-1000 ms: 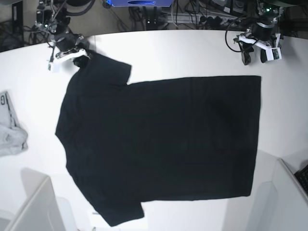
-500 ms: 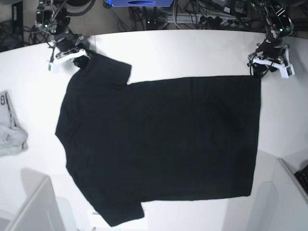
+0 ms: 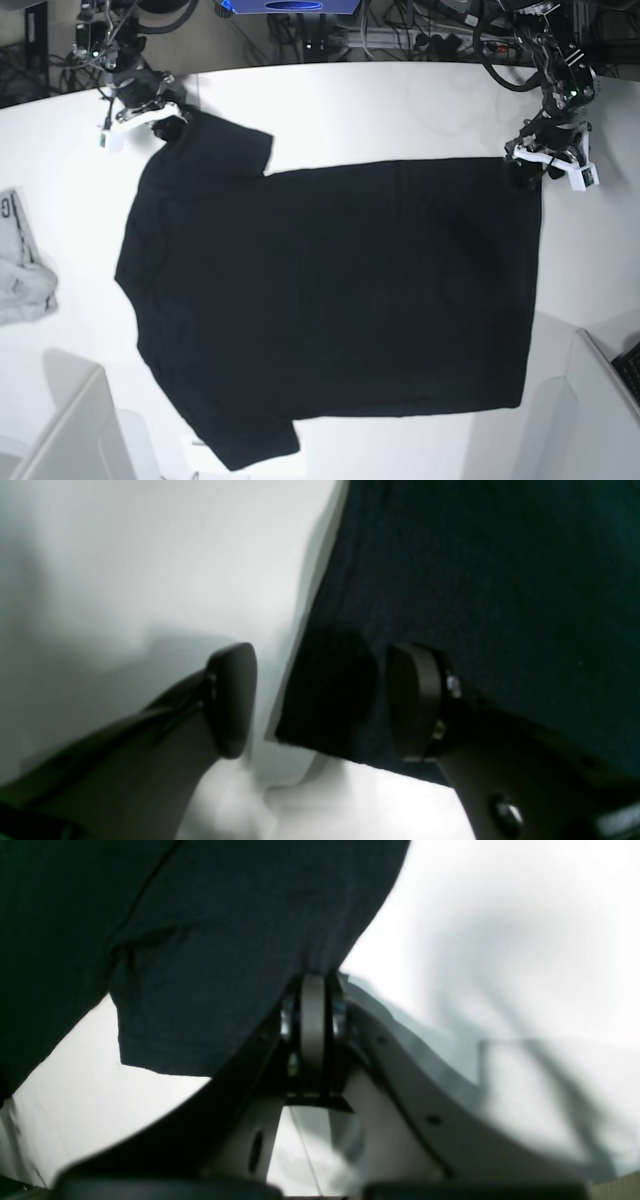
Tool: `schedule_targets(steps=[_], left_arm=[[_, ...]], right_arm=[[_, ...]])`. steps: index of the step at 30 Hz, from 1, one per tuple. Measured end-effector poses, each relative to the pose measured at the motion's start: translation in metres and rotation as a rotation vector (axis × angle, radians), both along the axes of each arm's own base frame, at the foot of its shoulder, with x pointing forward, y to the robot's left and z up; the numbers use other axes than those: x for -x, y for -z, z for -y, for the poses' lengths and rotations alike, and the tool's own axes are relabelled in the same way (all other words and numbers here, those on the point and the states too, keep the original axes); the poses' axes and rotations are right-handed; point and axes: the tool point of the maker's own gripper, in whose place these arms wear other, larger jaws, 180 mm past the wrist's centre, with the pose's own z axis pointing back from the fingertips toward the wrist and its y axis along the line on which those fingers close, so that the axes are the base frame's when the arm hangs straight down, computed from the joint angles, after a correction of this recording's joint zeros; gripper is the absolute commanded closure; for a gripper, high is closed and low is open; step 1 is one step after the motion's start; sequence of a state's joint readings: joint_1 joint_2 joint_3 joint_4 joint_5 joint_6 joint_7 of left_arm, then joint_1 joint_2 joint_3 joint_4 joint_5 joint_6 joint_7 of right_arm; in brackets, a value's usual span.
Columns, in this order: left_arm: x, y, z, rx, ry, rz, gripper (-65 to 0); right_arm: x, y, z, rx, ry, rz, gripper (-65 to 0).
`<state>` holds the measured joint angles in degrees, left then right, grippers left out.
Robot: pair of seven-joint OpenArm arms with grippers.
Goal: Fold the T-shirt properly
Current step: 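Grasp the shirt's shoulder corners with both grippers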
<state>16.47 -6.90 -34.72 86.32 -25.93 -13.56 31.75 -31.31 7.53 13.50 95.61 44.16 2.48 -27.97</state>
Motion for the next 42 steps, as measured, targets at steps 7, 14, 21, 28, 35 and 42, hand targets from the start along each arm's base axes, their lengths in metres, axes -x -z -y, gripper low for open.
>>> schedule_targets(steps=[7,14,21,28,35,42], left_arm=[[-0.002,0.005,0.012,0.004,0.036,-0.01,-4.3],[0.003,0.004,0.016,0.006,0.049,-0.017,0.0],[0.018,0.001,0.016,-0.024,0.086,-0.062,0.0],[0.04,0.002,0.015,-0.036,0.094,-0.086,0.0],[0.077,-0.005,0.021,-0.075,0.146,-0.175,0.0],[0.055,-0.036,0.027,-0.122,0.178,-0.088,0.0]], right_arm=[[0.0,0.0,0.001,0.0,0.002,0.0,0.0],[0.004,-0.001,0.022,0.014,0.051,-0.012,0.0],[0.012,-0.003,0.029,0.044,0.06,-0.021,0.0],[0.045,-0.01,0.023,0.07,0.033,-0.087,0.0],[0.063,-0.026,0.012,0.073,0.016,-0.111,0.0],[0.04,-0.046,0.009,0.083,-0.003,-0.031,0.0]])
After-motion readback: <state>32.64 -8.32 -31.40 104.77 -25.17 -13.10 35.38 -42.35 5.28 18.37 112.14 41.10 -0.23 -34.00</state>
